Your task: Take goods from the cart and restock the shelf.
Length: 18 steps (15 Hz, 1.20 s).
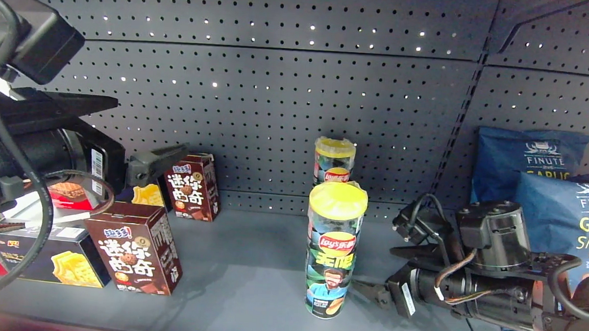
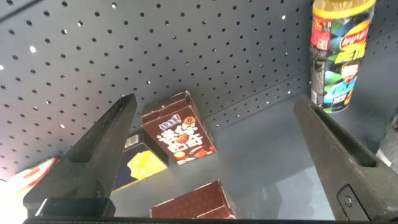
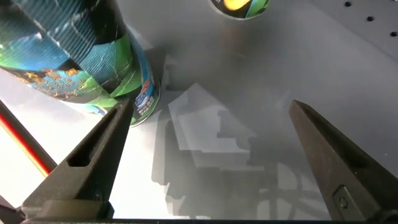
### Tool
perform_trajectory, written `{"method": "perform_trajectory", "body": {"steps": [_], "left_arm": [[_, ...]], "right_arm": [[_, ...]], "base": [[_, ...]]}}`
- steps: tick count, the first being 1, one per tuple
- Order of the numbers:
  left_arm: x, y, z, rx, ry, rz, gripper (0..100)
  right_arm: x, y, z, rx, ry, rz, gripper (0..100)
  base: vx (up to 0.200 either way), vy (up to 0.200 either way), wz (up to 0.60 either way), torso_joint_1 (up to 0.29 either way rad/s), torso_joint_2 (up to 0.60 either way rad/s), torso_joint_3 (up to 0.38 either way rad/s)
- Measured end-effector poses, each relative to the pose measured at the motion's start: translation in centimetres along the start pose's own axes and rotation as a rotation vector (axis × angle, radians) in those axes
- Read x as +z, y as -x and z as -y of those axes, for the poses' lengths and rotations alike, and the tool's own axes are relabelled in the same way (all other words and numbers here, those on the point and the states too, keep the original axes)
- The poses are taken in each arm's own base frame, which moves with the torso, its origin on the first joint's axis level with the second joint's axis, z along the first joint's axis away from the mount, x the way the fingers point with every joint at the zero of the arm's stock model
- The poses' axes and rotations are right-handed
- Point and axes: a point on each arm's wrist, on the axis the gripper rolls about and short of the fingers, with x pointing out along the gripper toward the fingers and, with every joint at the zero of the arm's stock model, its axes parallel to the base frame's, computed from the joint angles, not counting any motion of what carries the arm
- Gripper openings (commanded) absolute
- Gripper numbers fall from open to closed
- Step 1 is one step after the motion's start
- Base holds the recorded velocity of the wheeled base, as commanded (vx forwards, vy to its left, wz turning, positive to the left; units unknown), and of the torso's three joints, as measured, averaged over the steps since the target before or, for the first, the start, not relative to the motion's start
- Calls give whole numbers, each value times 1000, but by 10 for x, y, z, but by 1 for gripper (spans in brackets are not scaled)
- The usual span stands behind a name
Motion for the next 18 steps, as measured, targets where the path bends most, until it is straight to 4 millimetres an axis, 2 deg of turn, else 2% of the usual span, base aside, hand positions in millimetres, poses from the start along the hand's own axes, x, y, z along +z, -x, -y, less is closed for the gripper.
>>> {"method": "perform_trajectory", "body": {"steps": [2, 4, 6, 8, 10, 12, 15, 18], "left_arm": [[3, 2, -1, 10, 37, 34, 100], [3, 7, -2, 14, 52, 54, 100], [-3, 17, -2, 17, 59, 77, 100], [-11, 30, -2, 21, 62, 88, 100], [-25, 47, -1, 21, 61, 85, 100], [-50, 69, 2, 21, 55, 60, 100], [-93, 100, 7, 54, 30, 15, 100], [-119, 122, 9, 113, 11, 12, 100]], "right_arm": [[9, 17, 2, -37, -13, 57, 100], [22, 46, 4, -83, -39, 155, 100], [29, 87, 10, -155, -84, 274, 100], [18, 129, 20, -251, -136, 363, 100], [-12, 166, 28, -377, -198, 417, 100], [-64, 195, 27, -561, -264, 425, 100], [-134, 217, 8, -810, -354, 392, 100], [-172, 224, -18, -887, -360, 445, 100]], "base": [[0, 0, 0, 0, 0, 0], [0, 0, 0, 0, 0, 0], [0, 0, 0, 0, 0, 0], [0, 0, 0, 0, 0, 0], [0, 0, 0, 0, 0, 0], [0, 0, 0, 0, 0, 0], [0, 0, 0, 0, 0, 0], [0, 0, 0, 0, 0, 0]]}}
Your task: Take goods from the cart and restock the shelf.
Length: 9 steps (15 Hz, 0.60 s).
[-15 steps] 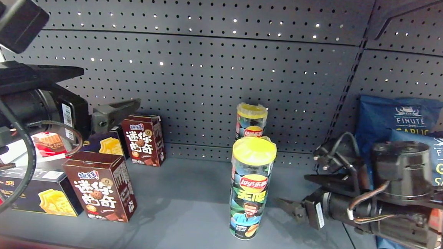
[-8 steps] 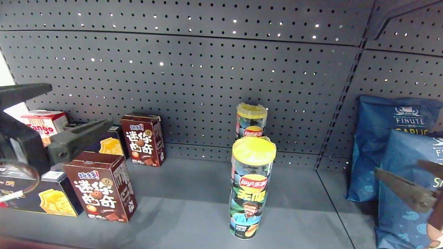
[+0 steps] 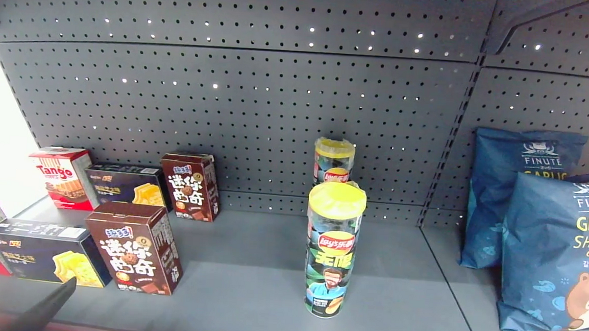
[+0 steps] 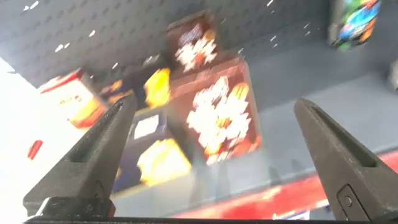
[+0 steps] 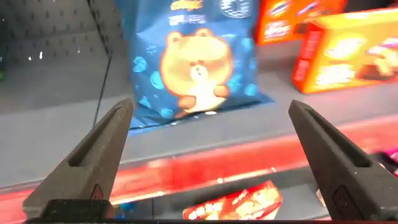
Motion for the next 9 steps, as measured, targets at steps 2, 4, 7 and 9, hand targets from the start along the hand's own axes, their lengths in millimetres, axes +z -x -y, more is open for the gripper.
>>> {"method": "perform_trajectory", "body": {"steps": [2, 4, 7, 9], "left_arm": [[-10, 9, 0, 6, 2, 13, 100], [-14, 14, 0, 11, 6, 27, 100], [-16, 17, -1, 17, 10, 37, 100], [-18, 17, 0, 15, 8, 32, 100]], "right_arm": [[-21, 8, -2, 97, 48, -69, 100], [-28, 10, -2, 133, 60, -80, 100], [-29, 11, -2, 122, 55, -66, 100], [-29, 11, -2, 133, 56, -63, 100]], "base": [[0, 0, 0, 0, 0, 0], [0, 0, 0, 0, 0, 0], [0, 0, 0, 0, 0, 0], [0, 0, 0, 0, 0, 0]]}}
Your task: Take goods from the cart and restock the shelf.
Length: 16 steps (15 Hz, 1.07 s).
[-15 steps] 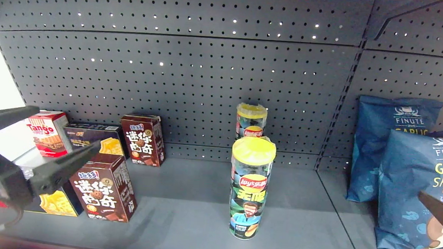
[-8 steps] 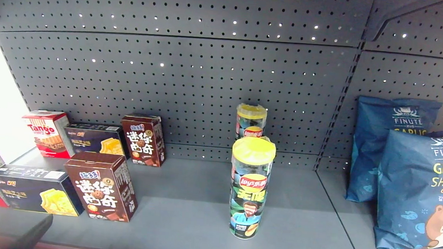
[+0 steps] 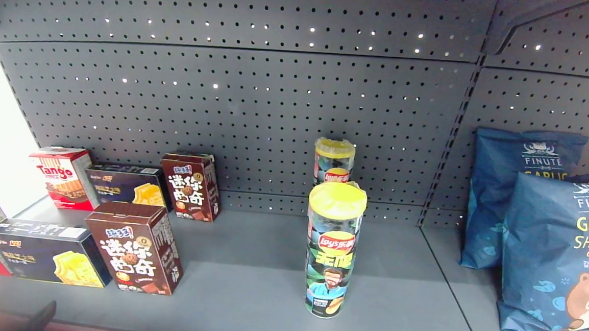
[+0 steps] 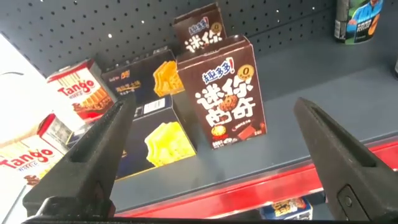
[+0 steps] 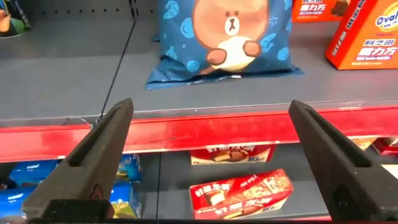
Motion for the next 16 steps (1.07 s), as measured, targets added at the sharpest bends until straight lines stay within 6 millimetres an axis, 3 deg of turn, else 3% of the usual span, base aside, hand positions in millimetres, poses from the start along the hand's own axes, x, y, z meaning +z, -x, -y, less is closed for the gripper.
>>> {"method": "perform_trajectory", "body": {"steps": [12, 16], "left_arm": [[-18, 6, 4, -26, 5, -16, 100], [-30, 6, 12, -215, 38, -18, 100]], "right_arm": [[-2, 6, 4, 176, 11, 87, 100], [-2, 7, 4, 178, 10, 94, 100]], "base": [[0, 0, 0, 0, 0, 0], [0, 0, 0, 0, 0, 0]]}}
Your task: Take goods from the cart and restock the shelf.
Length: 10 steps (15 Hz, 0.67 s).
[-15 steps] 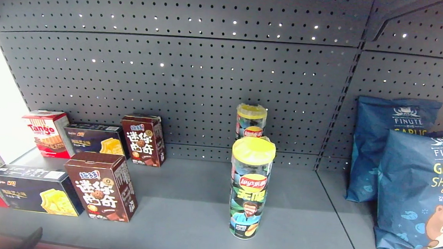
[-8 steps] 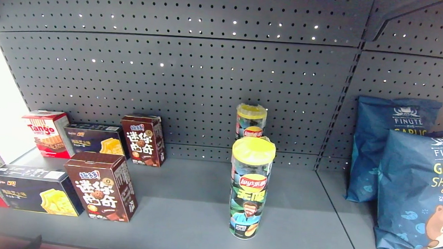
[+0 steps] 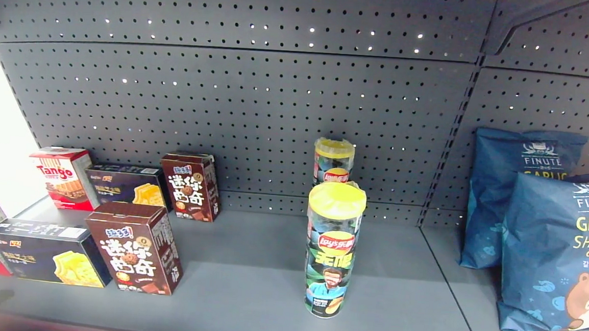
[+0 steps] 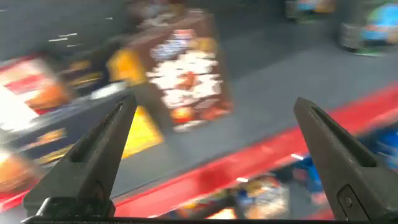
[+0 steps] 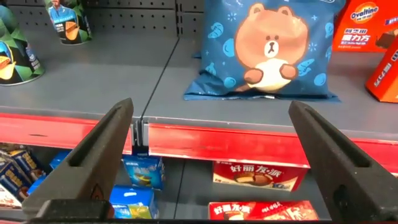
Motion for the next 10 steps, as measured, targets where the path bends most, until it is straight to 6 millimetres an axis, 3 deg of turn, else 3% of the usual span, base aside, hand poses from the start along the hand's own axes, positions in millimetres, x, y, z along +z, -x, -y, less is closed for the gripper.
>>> {"method": "perform_trajectory", "body": {"steps": [3, 5, 8, 10], "left_arm": [[-25, 3, 8, -146, 26, -101, 100], [-41, 16, 10, -196, 78, -155, 100], [-47, 27, 10, -199, 179, -111, 100], [-49, 26, 12, -104, 231, -146, 100]], "right_arm": [[0, 0, 0, 0, 1, 1, 100], [0, 0, 0, -1, 1, 2, 100], [0, 0, 0, 0, 1, 2, 100], [0, 0, 0, 0, 1, 1, 100]], "base": [[0, 0, 0, 0, 0, 0], [0, 0, 0, 0, 0, 0], [0, 0, 0, 0, 0, 0], [0, 0, 0, 0, 0, 0]]}}
